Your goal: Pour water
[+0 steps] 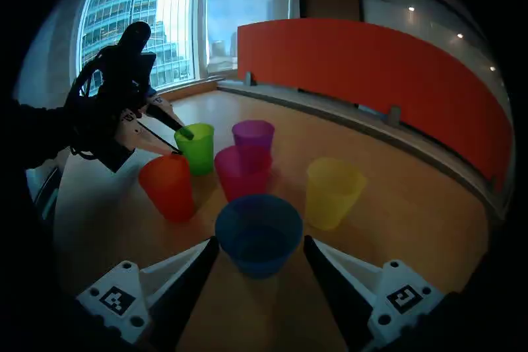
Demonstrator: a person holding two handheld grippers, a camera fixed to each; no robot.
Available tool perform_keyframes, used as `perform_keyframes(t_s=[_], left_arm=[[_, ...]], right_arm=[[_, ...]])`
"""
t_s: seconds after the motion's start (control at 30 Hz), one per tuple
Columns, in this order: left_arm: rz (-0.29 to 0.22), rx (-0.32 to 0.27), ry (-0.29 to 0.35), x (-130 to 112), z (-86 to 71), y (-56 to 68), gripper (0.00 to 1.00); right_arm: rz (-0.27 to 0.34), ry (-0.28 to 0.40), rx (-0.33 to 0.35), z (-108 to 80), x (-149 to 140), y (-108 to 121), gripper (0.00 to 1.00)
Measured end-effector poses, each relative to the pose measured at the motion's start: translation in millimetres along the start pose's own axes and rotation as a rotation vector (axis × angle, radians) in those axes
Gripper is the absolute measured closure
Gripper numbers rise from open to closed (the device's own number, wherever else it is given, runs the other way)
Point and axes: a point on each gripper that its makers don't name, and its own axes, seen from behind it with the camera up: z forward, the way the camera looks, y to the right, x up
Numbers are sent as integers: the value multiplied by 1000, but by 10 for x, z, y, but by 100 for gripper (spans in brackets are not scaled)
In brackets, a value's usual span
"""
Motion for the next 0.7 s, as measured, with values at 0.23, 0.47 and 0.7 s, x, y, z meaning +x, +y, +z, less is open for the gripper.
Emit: perform_keyframes(t_s=[0.23, 0.47, 0.7], left_arm=[[5, -5, -4, 42, 75, -3, 13], [9, -12, -7, 68, 135, 7, 12], [16, -11, -7, 87, 169, 9, 12]], right_arm=[[2, -7, 5, 66, -2, 4, 1], [0, -6, 10, 127, 15, 5, 1], [3, -7, 17, 182, 17, -6, 1]])
